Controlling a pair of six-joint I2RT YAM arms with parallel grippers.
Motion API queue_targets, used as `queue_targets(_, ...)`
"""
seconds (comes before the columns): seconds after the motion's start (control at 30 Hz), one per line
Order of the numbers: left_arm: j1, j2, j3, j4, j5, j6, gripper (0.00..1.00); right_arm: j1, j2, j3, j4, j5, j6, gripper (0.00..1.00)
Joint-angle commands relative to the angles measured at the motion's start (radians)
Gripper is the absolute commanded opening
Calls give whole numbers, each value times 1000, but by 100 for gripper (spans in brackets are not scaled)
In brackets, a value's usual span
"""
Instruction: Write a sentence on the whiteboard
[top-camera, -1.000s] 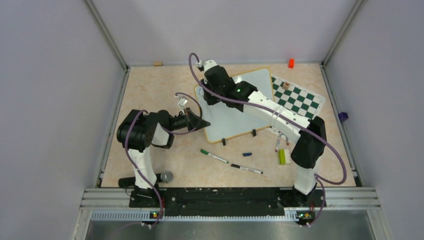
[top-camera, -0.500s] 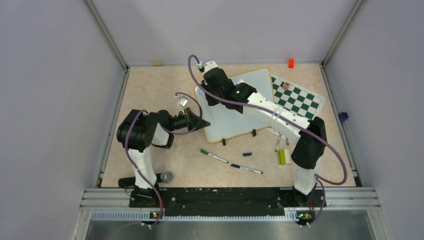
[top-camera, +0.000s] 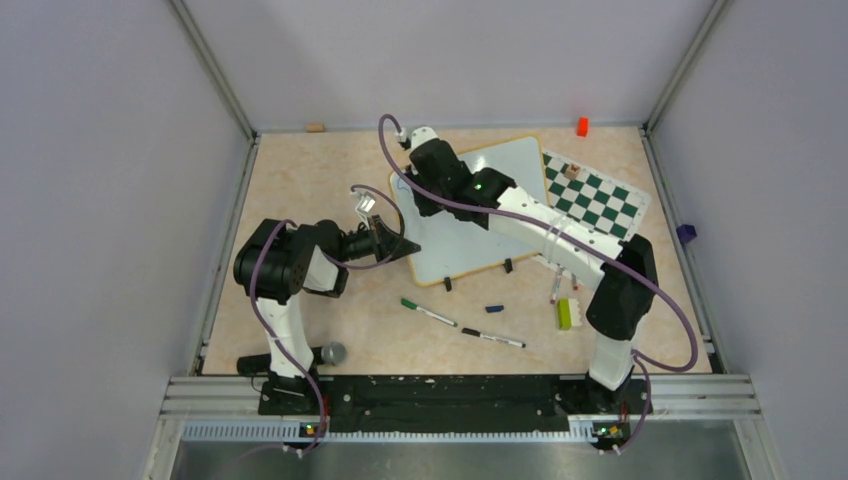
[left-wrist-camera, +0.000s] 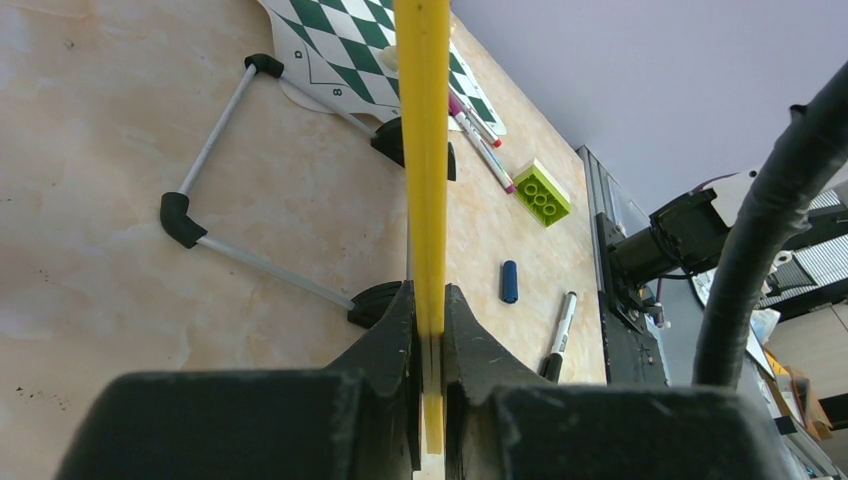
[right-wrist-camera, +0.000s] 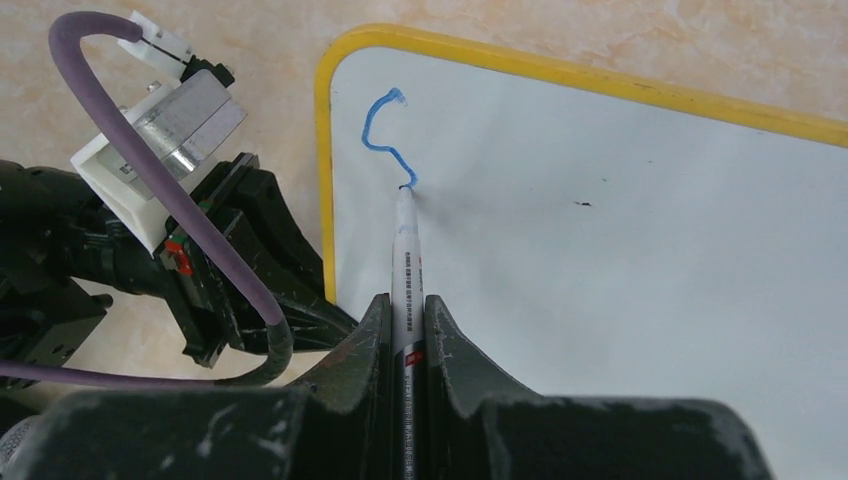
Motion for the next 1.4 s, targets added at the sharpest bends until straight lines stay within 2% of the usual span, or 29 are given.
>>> queue_targets(0.0,-28,1,14,113,75,43,0,1,-26,1,-2,-46,-4,0)
queue_targets(0.4,-28,-1,13,113,75,31,0,1,-2,62,9,-163,1,0)
queue_targets(0.57,-28,7,17,113,75,23,0,1,-104,-31,88,-150,15,0)
queue_targets(0.87,-28,6,19,113,74,23,0,2,-264,-185,232,-34,9,0)
queue_targets(1.07,-28,3,13,112,73,33,0,1,-311,-258,281,23,9,0)
queue_targets(1.37,-29,-1,1,113,62,61,0,-3,-333,-295,298,-30,-17,0)
